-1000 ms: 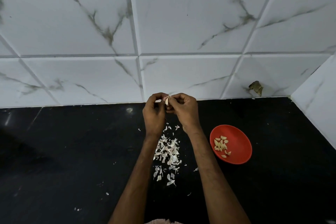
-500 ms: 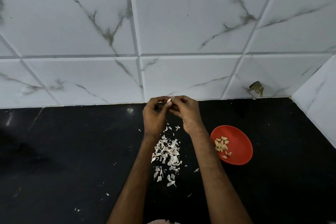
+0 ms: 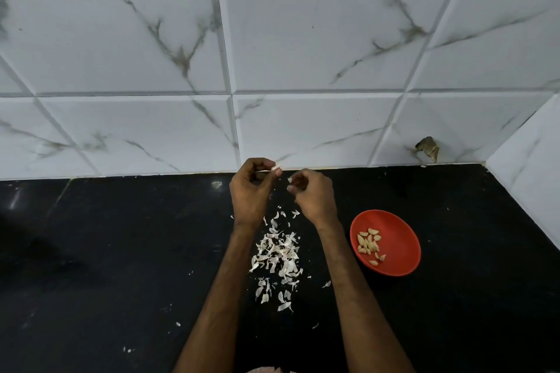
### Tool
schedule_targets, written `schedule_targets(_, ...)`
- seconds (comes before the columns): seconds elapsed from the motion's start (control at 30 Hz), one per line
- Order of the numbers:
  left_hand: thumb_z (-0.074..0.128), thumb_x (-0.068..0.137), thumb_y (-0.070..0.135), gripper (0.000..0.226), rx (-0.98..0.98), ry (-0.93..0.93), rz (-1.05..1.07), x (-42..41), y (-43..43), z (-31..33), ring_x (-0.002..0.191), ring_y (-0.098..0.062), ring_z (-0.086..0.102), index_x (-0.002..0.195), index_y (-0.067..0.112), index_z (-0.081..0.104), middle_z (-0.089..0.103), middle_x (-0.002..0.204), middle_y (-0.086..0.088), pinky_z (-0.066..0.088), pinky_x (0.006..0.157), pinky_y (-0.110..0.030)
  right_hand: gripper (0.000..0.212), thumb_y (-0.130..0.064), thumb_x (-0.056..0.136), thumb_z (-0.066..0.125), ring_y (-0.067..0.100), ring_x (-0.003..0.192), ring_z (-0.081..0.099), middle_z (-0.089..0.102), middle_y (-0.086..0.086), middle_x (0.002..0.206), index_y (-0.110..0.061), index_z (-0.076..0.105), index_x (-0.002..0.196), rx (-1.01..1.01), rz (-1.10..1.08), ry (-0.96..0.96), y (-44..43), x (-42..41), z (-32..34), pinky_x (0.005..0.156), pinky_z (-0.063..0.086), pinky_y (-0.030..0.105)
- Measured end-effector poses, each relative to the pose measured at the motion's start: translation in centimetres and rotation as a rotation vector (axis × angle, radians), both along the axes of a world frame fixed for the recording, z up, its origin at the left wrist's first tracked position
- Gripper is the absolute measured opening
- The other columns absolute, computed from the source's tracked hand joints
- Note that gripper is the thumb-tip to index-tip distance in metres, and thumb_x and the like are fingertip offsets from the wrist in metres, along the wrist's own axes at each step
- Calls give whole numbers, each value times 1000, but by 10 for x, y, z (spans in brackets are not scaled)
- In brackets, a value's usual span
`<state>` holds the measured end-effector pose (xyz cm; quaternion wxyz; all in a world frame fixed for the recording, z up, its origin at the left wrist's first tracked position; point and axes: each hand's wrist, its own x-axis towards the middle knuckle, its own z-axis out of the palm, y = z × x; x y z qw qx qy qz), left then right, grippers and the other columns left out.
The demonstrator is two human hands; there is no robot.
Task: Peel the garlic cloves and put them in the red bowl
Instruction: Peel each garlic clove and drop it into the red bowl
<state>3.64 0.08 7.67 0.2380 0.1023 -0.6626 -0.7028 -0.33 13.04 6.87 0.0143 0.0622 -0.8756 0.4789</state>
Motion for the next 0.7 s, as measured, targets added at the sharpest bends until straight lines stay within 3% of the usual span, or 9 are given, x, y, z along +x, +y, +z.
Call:
schedule_targets(0.07,79,86,10,14,-41,11,7,0,-1,0,69,-10,61,96,13,71,73,93,-2,45,48,-22,16,-1,87,75,6,83,69,73,0,95,-11,72,99,-139,15,81,-1,0,6,78,58,27)
schedule_targets(0.2,80,84,5,16,-137,46,49,1,-3,2,79,-15,66,99,8,74,73,96,-8,47,57,-11,8,-9,96,68,17,86,73,75,0,93,-10,74,100,-392,101,121,-6,1,21,74,63,34)
schedule_targets(0.33,81,82,4,15,-208,64,53,0,-3,5,78,-6,67,95,9,75,72,98,-7,49,62,-11,8,-15,97,68,17,75,74,76,-2,82,-11,74,94,-379,76,114,-9,5,21,74,64,43)
schedule_targets(0.4,81,83,5,15,-209,72,30,1,-5,4,82,-8,69,95,12,76,73,100,-3,56,68,-22,4,-13,95,70,17,76,74,76,0,81,-14,72,92,-372,57,104,-8,5,20,73,64,45)
schedule_targets(0.5,76,87,5,15,-107,-5,-26,2,-7,4,83,-14,73,97,16,75,77,98,4,62,63,-39,22,1,89,72,15,85,73,73,-1,87,-17,66,97,-332,88,120,-5,4,20,75,63,43)
schedule_targets(0.7,80,84,5,14,-237,-6,6,3,-7,8,71,0,68,97,10,76,73,81,13,51,54,-16,15,-1,94,65,6,82,73,75,-5,90,-11,75,99,-206,147,196,-6,4,27,81,61,30)
